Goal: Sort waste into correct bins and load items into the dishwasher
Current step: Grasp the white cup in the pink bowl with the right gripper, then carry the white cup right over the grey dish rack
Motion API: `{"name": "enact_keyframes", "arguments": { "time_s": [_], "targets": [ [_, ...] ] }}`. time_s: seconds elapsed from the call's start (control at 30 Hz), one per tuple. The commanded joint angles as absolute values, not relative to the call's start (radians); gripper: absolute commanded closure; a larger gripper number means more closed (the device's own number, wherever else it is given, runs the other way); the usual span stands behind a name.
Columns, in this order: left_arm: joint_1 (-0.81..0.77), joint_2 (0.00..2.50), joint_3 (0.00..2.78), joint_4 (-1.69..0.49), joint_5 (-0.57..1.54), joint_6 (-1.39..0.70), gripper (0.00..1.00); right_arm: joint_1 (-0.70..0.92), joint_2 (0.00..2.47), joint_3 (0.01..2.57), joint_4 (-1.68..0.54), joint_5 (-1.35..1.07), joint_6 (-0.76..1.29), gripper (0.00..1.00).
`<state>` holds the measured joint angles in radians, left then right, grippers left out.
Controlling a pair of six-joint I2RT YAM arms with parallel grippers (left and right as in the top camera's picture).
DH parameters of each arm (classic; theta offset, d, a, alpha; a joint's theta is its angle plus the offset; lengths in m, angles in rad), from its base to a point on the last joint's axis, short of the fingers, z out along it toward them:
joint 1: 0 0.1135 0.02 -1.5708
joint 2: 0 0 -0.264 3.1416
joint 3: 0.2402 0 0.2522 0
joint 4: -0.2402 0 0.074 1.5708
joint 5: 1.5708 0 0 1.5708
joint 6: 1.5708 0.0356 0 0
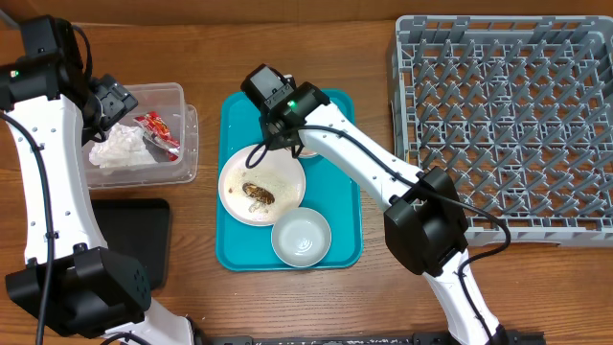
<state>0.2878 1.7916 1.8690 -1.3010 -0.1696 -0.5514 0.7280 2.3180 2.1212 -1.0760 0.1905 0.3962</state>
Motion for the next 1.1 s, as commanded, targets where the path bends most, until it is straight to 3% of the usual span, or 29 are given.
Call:
{"name": "enact_keyframes", "arguments": {
  "time_s": [0.0, 0.3, 0.53, 0.7, 1.07],
  "targets": [
    [0.281, 1.761, 1.877, -1.301, -0.183, -0.565, 0.00, 0.728, 2.282, 2.196, -1.091, 0.202, 0.401, 0.96],
    [0.281, 1.761, 1.876, -1.301, -0.183, -0.565, 0.00, 0.683, 2.112, 2.336, -1.174, 0.322, 0.397, 0.96],
    [0.281, 1.761, 1.877, -1.301, -0.183, -0.565, 0.00, 0.450, 1.906, 2.374, -1.301, 0.284, 0.393, 0.96],
    [0.281, 1.761, 1.876, -1.301, -0.183, -0.565, 0.00, 0.133, 1.840, 2.374, -1.467, 0.065, 0.361, 0.96],
    [0.281, 1.761, 1.876, -1.301, -0.183, -0.565, 0.00, -0.485, 1.843, 2.181, -1.607, -0.874, -0.189, 0.96]
  ]
}}
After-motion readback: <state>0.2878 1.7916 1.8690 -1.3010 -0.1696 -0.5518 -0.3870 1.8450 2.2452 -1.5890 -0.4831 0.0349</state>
